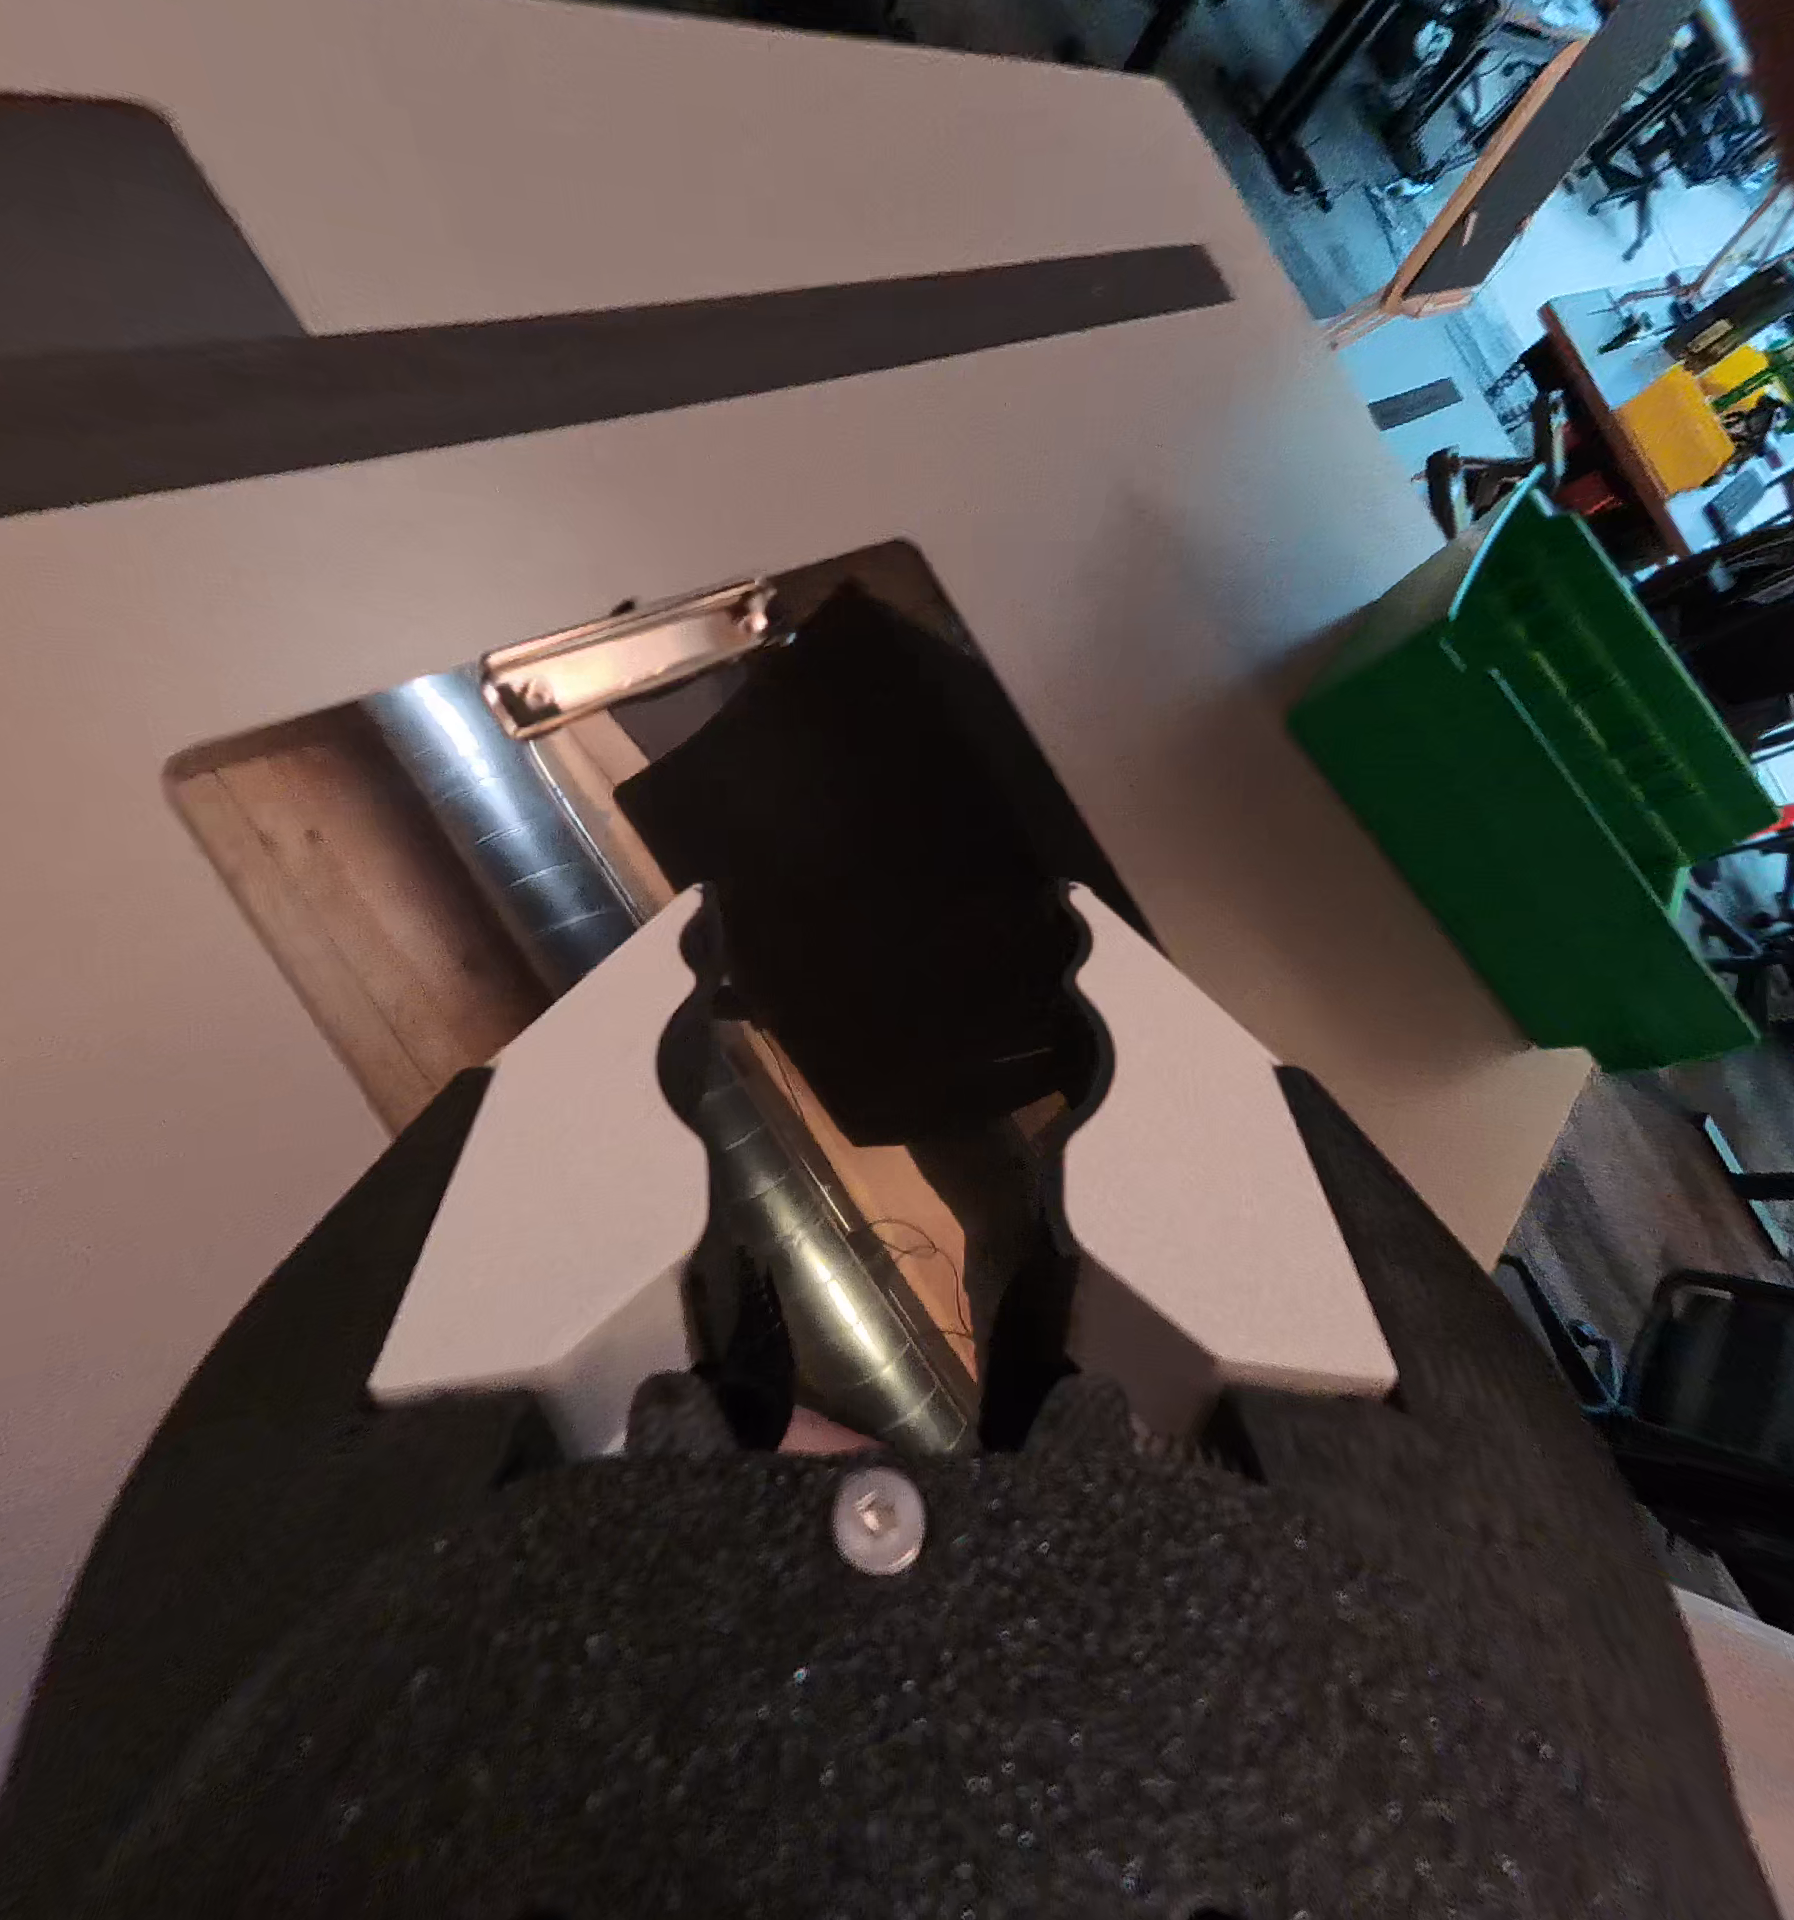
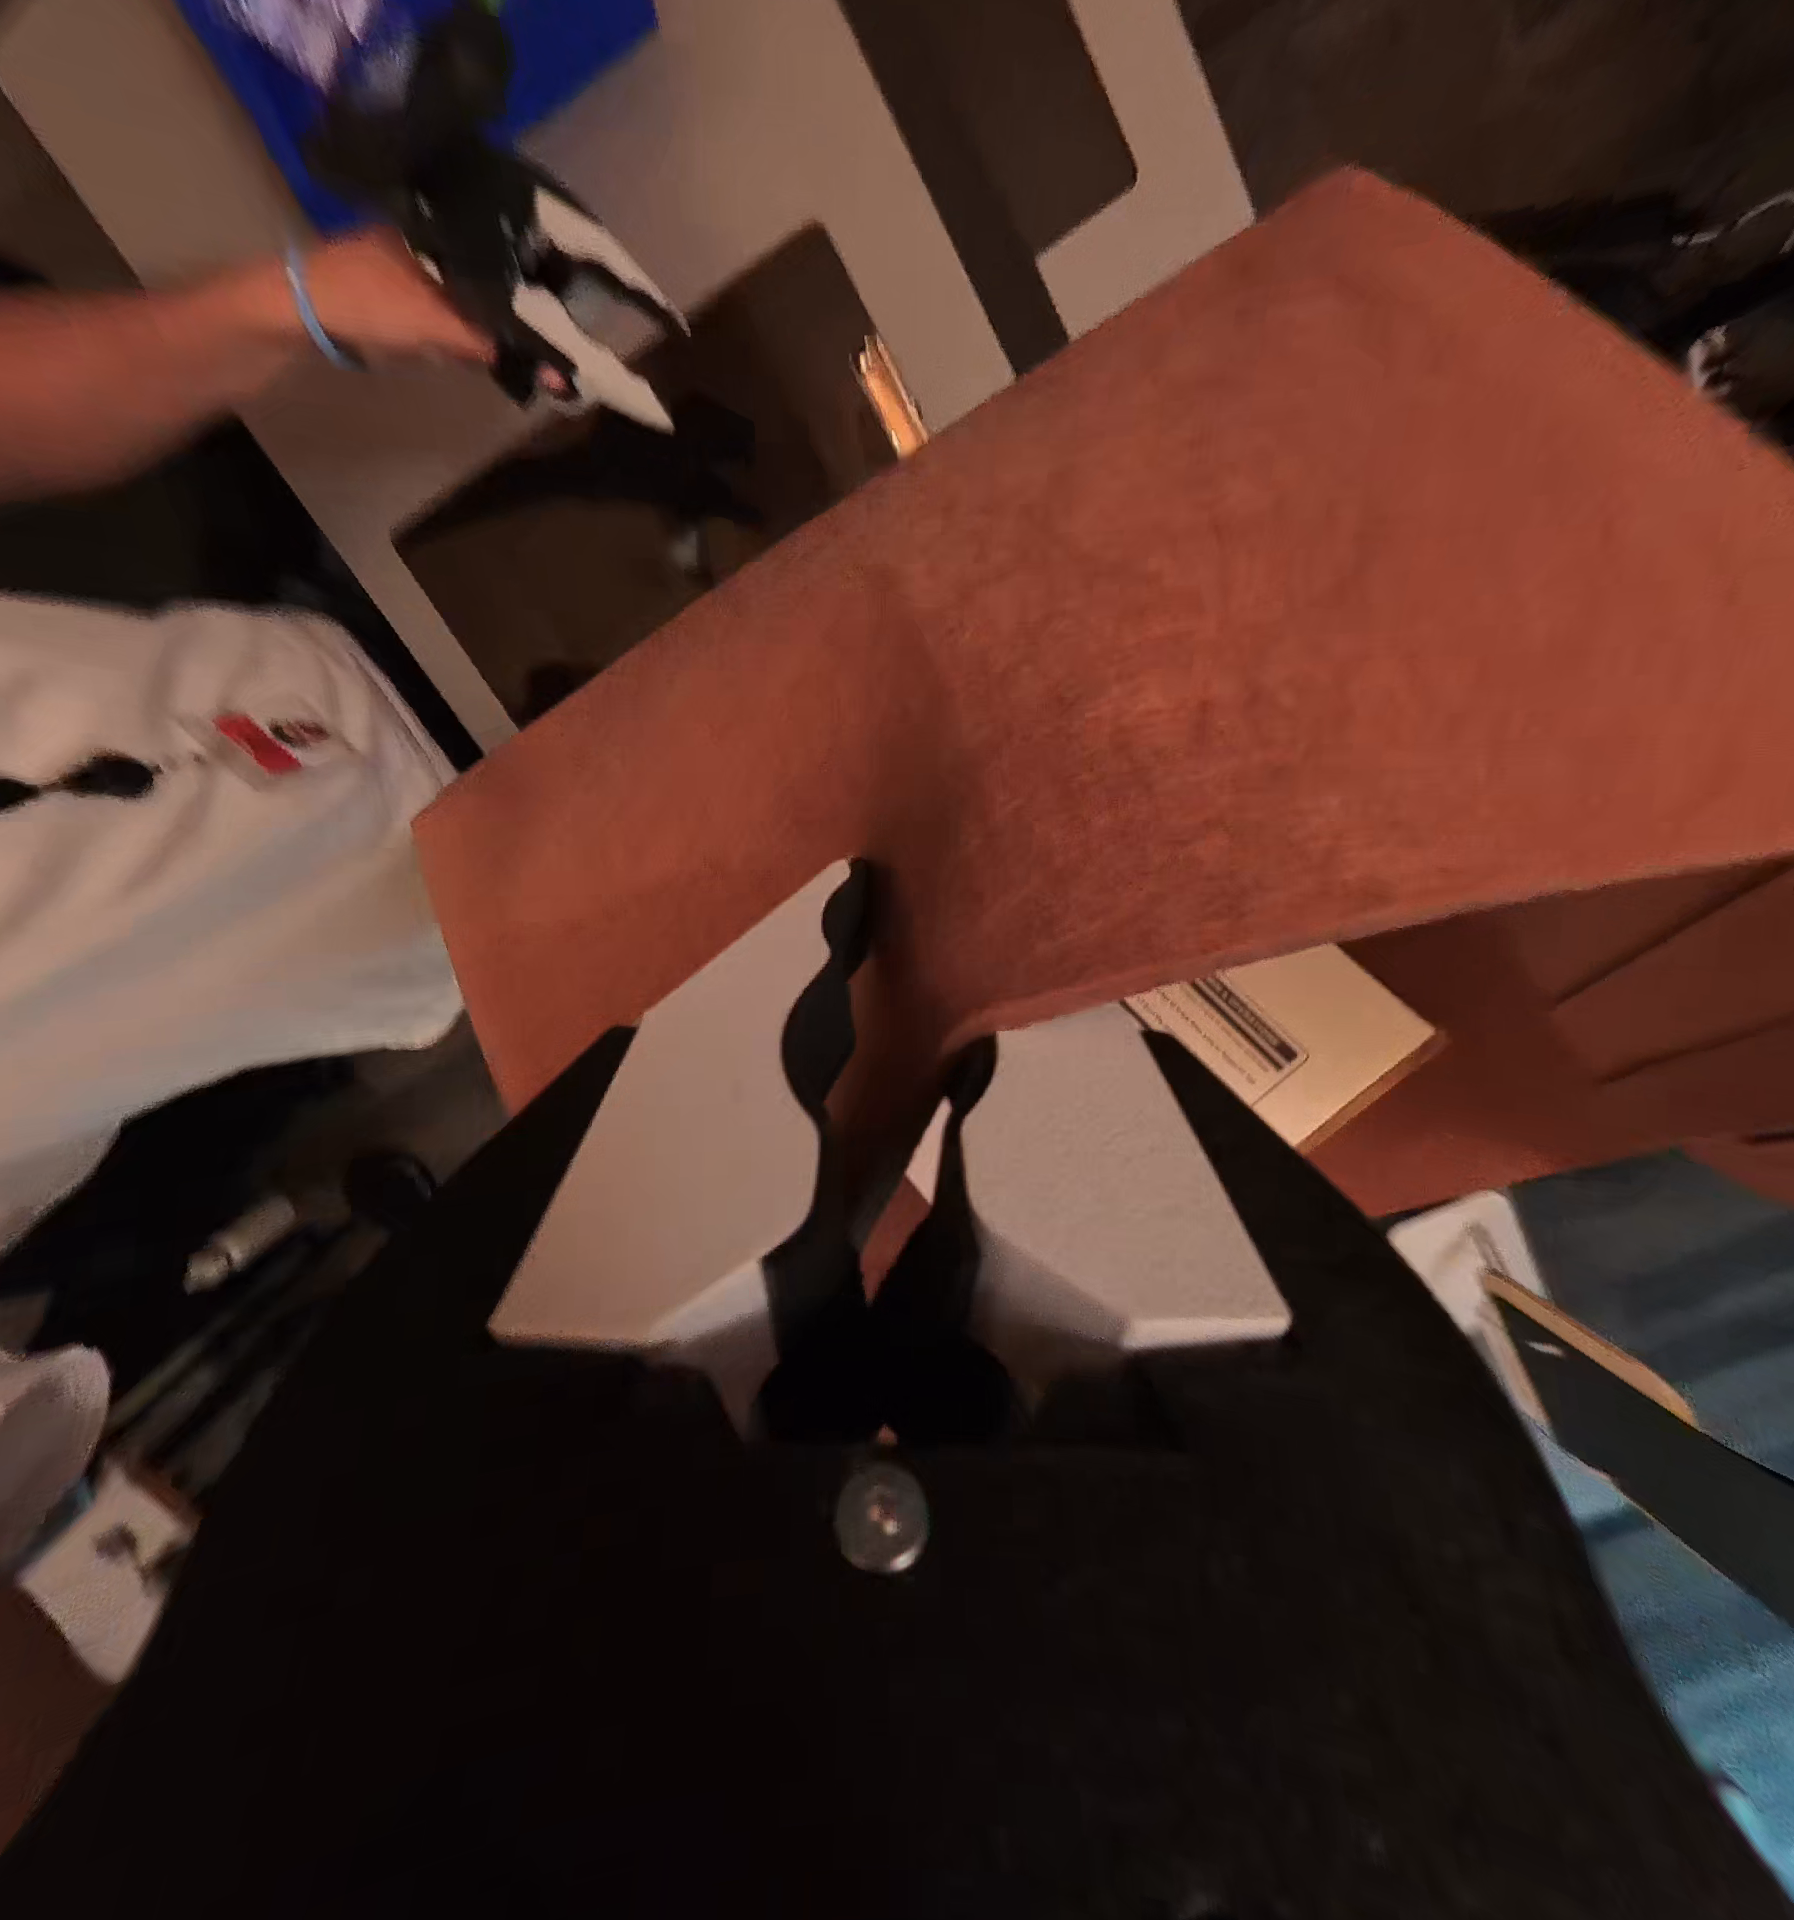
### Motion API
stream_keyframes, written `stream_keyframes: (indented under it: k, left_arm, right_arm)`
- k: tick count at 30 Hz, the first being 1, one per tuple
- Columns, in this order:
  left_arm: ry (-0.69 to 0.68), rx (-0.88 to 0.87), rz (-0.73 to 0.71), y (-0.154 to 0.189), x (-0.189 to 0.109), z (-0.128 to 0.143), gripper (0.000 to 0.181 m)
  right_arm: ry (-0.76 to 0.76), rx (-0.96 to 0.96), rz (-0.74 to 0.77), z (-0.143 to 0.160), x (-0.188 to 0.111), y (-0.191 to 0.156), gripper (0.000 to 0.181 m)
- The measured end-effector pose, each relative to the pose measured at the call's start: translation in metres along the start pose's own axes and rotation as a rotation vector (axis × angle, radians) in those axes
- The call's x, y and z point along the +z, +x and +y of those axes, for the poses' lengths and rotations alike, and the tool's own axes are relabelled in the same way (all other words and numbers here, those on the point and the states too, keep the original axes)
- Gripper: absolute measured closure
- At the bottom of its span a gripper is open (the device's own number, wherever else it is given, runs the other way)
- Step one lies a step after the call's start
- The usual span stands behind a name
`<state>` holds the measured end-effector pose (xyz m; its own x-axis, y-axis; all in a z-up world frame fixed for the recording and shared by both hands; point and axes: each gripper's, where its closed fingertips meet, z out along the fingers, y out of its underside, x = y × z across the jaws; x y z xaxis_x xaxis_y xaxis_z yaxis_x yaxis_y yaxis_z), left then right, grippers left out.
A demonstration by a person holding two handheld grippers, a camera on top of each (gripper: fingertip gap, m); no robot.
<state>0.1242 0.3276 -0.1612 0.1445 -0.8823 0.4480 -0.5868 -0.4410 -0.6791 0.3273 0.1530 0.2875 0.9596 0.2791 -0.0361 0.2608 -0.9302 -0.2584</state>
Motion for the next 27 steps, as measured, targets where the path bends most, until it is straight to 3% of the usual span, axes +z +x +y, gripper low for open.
stream_keyframes:
  k: [6,9,11,16,19,20,22,24,27]
  left_arm:
    - [0.045,-0.019,-0.038,0.019,0.034,-0.014,0.119]
    - [0.052,-0.076,-0.041,0.024,0.053,-0.013,0.120]
    - [0.063,-0.114,-0.060,0.024,0.062,-0.010,0.120]
    - [0.048,-0.167,-0.109,0.028,0.080,0.011,0.121]
    - [0.013,-0.170,-0.100,0.040,0.095,0.022,0.121]
    - [0.000,-0.163,-0.094,0.044,0.101,0.024,0.121]
    - [-0.005,-0.159,-0.096,0.050,0.110,0.025,0.121]
    - [-0.011,-0.173,-0.080,0.057,0.117,0.023,0.121]
    - [-0.017,-0.174,-0.070,0.064,0.125,0.015,0.121]
  right_arm:
    - [-0.282,-0.179,0.093,0.005,0.043,0.087,0.177]
    - [-0.381,-0.258,0.087,0.023,0.081,0.119,0.178]
    - [-0.439,-0.331,0.135,0.047,0.116,0.144,0.178]
    - [-0.505,-0.464,0.453,0.134,0.235,0.213,0.177]
    - [-0.430,-0.472,0.549,0.191,0.311,0.221,0.179]
    - [-0.449,-0.472,0.646,0.212,0.321,0.230,0.178]
    - [-0.355,-0.425,0.609,0.238,0.345,0.215,0.178]
    - [-0.258,-0.417,0.649,0.239,0.337,0.201,0.178]
    - [-0.313,-0.485,0.644,0.257,0.335,0.187,0.178]
